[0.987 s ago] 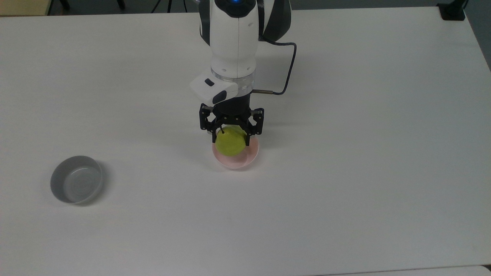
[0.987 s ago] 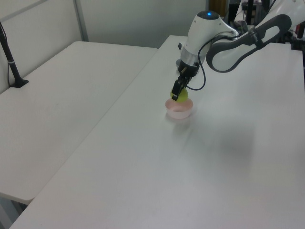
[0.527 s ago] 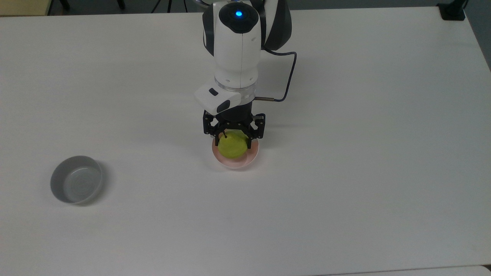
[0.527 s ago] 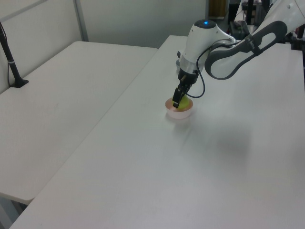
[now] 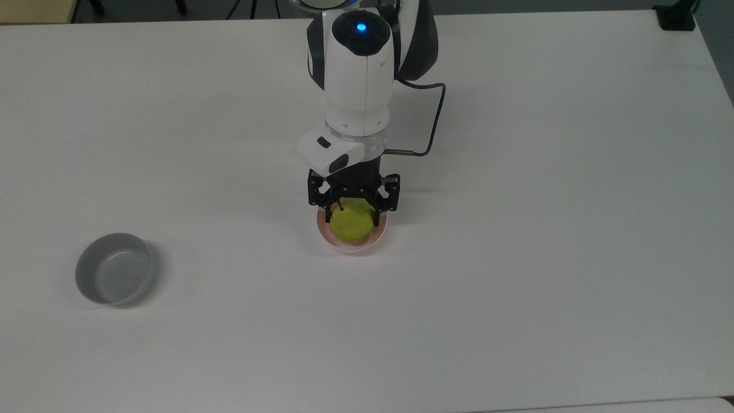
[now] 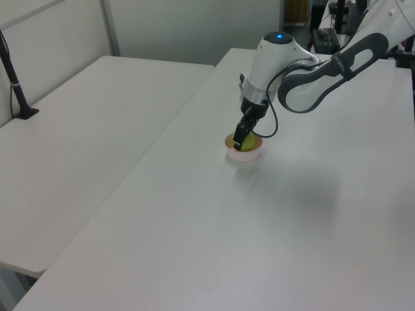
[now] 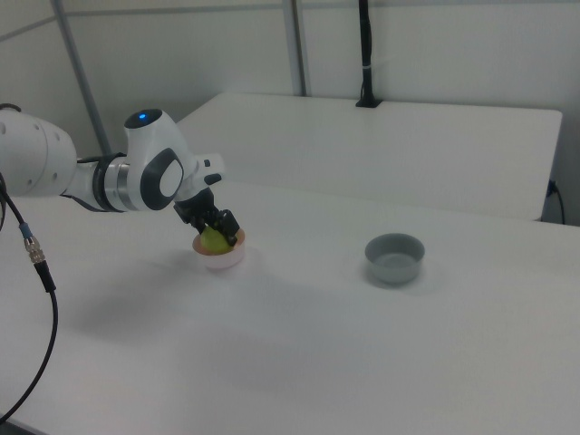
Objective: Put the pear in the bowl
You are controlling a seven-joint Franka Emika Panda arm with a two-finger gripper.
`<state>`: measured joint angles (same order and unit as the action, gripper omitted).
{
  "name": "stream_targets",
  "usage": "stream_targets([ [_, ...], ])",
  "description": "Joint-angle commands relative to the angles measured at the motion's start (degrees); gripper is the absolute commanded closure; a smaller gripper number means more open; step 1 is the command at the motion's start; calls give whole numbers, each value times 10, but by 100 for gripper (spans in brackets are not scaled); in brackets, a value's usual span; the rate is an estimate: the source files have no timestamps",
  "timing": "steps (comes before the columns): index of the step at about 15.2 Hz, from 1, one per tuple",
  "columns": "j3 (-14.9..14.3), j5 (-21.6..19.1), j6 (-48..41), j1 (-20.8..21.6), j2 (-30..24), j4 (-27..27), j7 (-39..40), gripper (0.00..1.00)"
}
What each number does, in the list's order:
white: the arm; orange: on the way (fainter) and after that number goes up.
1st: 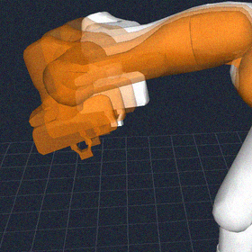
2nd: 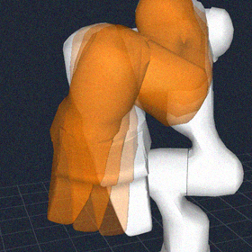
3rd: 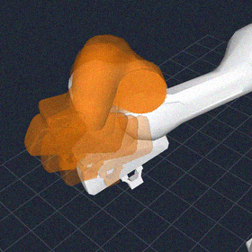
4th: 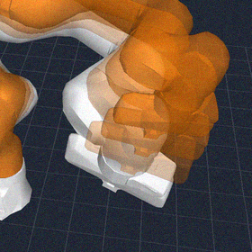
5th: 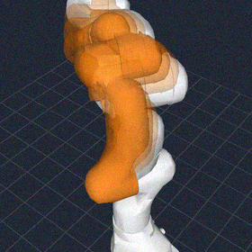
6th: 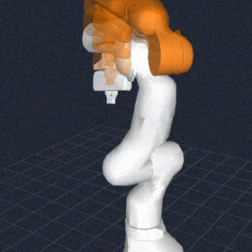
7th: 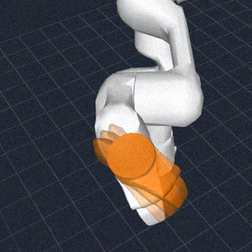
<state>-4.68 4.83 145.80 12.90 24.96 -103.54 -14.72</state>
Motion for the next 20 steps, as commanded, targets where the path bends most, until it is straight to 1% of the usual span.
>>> stream_targets([
  [1, -5, 4, 11, 5, -5, 2, -9, 11],
  [2, -5, 4, 11, 5, -5, 2, -9, 9],
  [6, -6, 3, 10, 5, -10, 3, -11, 9],
  [9, -6, 2, -23, 0, -37, 3, -11, 9],
  [10, -7, 2, -59, -2, -61, 4, -11, 3],
  [11, -10, 2, -88, -2, -76, 10, -11, 1],
  [14, -12, 4, -197, -6, -115, 27, -1, 0],
  [16, -12, 6, -262, -13, -147, 30, 20, 0],
  [20, -12, -8, -371, -49, -220, 30, 100, 0],
])
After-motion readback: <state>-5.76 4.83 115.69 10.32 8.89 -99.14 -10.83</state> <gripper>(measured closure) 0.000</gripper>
